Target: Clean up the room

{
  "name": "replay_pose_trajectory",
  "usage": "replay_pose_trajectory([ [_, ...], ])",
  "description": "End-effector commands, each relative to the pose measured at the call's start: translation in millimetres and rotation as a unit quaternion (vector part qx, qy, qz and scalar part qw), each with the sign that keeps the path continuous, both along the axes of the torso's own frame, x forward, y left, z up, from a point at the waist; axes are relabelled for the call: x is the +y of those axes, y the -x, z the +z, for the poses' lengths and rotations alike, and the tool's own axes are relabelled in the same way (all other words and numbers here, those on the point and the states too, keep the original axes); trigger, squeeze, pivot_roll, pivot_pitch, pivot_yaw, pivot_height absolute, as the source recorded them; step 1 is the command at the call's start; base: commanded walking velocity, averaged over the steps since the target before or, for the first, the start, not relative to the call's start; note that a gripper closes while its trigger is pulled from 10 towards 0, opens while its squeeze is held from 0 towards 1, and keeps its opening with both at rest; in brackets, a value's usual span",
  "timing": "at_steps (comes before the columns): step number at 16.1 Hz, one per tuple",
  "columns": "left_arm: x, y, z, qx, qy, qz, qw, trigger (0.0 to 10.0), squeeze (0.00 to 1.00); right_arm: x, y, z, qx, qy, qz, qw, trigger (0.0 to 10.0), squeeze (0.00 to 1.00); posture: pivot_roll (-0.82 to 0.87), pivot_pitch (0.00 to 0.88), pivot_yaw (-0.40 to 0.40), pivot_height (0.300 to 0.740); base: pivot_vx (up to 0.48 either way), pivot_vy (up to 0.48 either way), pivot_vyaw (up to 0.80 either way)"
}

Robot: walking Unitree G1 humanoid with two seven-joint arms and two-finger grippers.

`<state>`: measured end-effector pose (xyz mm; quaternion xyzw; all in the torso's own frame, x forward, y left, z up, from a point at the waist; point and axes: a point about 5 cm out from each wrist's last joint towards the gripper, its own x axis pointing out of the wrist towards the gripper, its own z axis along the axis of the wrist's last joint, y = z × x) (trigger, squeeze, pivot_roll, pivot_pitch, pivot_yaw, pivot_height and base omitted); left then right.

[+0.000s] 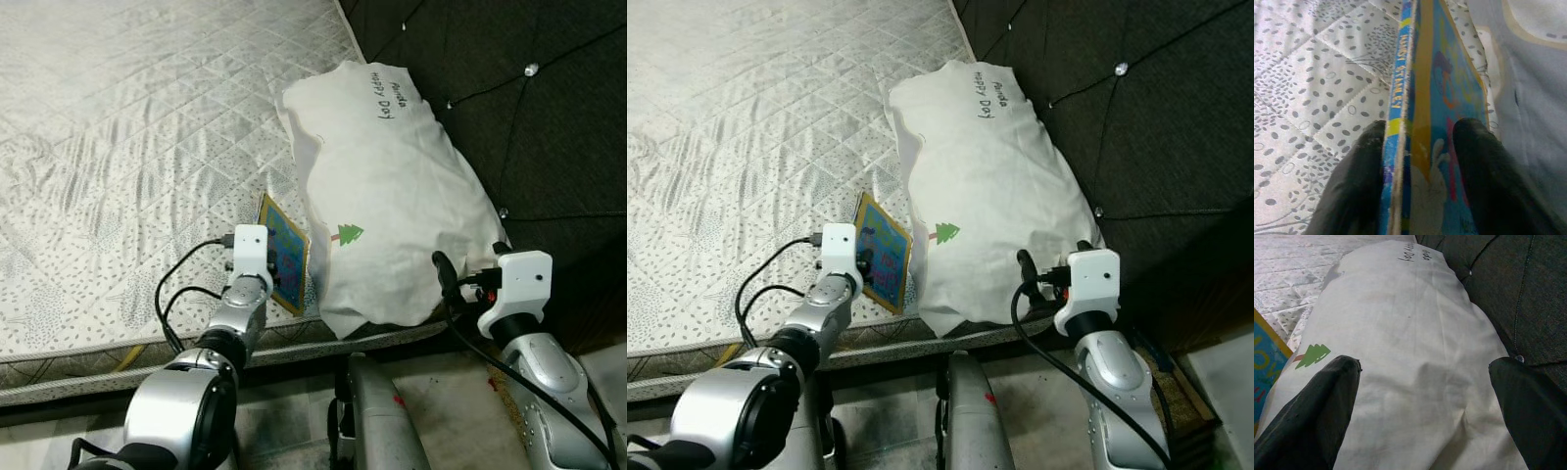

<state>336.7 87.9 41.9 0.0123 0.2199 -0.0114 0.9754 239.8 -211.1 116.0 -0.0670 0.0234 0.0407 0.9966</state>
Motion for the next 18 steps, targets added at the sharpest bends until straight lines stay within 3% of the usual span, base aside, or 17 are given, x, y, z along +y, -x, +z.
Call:
replay_pose_trajectory([
  [1,-9.1,4.2,-3.4,0.009,0.001,-0.008,1.000,10.0,1.00,-0.4,0.8,-4.0,0.005,0.000,-0.004,1.000,10.0,0.00,-0.23,0.135,-0.043,0.622,0.000,0.000,0.00],
  [5,-16.1,3.2,-0.2,0.009,0.004,-0.021,1.000,10.0,1.00,1.1,0.2,-5.9,0.003,-0.002,-0.005,1.000,10.0,0.00,-0.22,0.133,-0.035,0.622,0.000,0.000,0.00],
  [6,-17.5,1.5,3.1,0.002,0.001,-0.027,1.000,10.0,0.55,1.0,-0.1,-6.0,0.002,-0.002,-0.006,1.000,10.0,0.00,-0.22,0.133,-0.033,0.622,0.000,0.000,0.00],
  [7,-16.4,0.9,4.0,0.001,0.005,-0.026,1.000,10.0,0.00,0.8,-0.4,-6.1,0.001,-0.002,-0.007,1.000,10.0,0.00,-0.22,0.132,-0.029,0.622,0.000,0.000,0.00],
  [11,-1.2,-1.3,14.6,-0.035,0.007,-0.031,0.999,10.0,0.00,1.9,-3.7,-7.3,-0.002,-0.004,-0.007,1.000,10.0,0.00,-0.19,0.127,-0.020,0.622,0.000,0.000,0.00],
  [14,17.2,15.1,16.5,-0.044,0.000,-0.027,0.999,10.0,0.00,5.8,-10.0,-8.2,-0.005,-0.008,-0.002,1.000,10.0,0.00,-0.15,0.119,-0.018,0.622,0.000,0.000,0.00],
  [16,35.6,33.4,20.6,-0.045,-0.013,-0.014,0.999,10.0,0.00,7.8,-15.0,-8.9,-0.006,-0.010,0.002,1.000,10.0,0.00,-0.13,0.120,-0.020,0.622,0.000,0.000,0.00],
  [18,51.4,43.9,27.3,-0.064,-0.045,-0.008,0.997,10.0,0.00,12.1,-21.0,-10.4,-0.005,-0.013,0.010,1.000,10.0,0.00,-0.09,0.125,-0.025,0.622,0.000,0.000,0.00],
])
